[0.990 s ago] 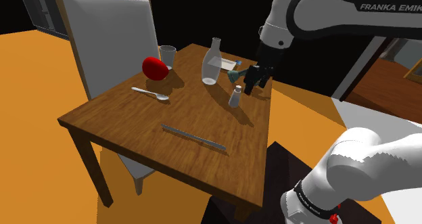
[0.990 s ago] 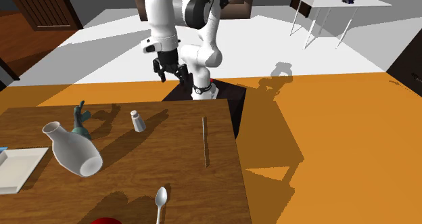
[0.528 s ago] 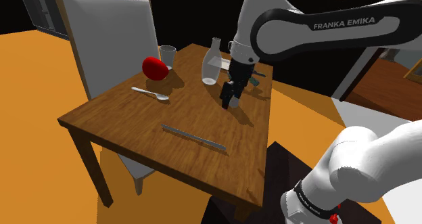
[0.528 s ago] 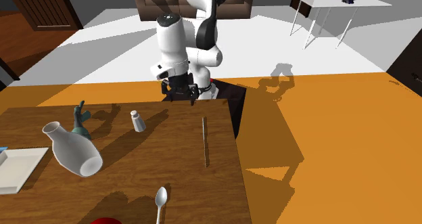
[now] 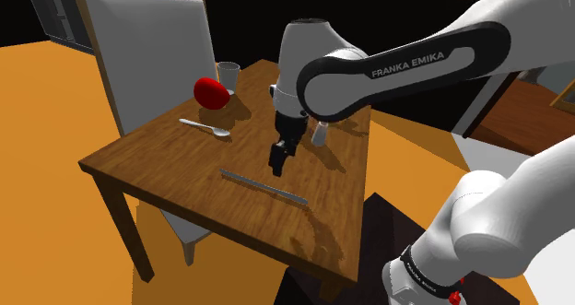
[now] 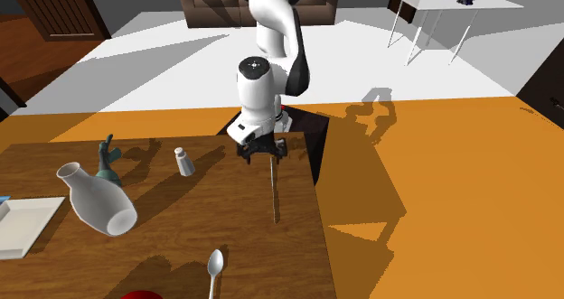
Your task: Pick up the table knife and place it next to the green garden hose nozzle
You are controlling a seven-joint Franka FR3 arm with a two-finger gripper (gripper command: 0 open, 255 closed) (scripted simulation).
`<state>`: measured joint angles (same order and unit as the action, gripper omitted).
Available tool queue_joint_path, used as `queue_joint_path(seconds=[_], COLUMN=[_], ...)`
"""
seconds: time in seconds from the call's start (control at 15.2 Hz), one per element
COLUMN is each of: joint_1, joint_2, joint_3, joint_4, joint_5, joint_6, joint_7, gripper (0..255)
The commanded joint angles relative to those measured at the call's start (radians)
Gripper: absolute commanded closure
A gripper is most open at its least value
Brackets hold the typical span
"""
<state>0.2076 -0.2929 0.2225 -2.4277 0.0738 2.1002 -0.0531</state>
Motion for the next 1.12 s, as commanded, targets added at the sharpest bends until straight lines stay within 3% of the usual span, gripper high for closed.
queue_joint_path(seconds=[0.0,0.59,1.06], joint_1=[0.020,0.026,0.026], joint_2=[0.063,0.145,0.145], joint_3=[0.026,0.043,0.043], joint_4=[0.022,-0.026,-0.026], joint_5=[-0.006,-0.021,-0.021], joint_6=[0.033,0.158,0.157], joint_7=[-0.005,0.003,0.003], gripper=[0,0,0])
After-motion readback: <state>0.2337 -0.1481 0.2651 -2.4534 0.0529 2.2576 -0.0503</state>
